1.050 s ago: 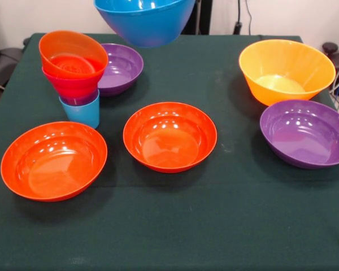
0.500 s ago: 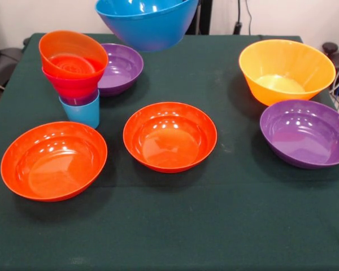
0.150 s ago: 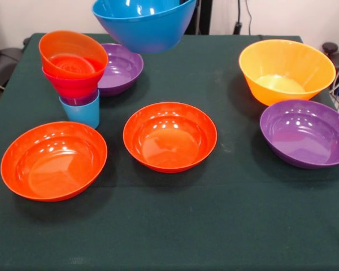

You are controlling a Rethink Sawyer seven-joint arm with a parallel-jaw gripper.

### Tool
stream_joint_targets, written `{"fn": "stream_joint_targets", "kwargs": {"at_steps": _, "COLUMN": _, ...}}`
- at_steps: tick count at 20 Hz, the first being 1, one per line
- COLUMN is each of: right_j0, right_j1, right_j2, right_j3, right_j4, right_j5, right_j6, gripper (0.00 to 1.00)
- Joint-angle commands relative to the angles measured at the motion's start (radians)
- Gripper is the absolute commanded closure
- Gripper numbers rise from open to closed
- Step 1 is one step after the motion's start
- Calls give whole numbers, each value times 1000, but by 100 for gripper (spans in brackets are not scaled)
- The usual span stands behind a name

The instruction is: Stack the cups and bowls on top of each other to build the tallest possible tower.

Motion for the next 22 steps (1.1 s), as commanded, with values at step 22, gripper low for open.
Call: {"fn": "stream_joint_targets", "kwargs": {"at_steps": 22, "right_j0": -140, "right_j1": -4, "right_j2": 161, "right_j3": 93, "right_j4": -190, "right_j5": 115, "right_j6": -320, "gripper": 100}}
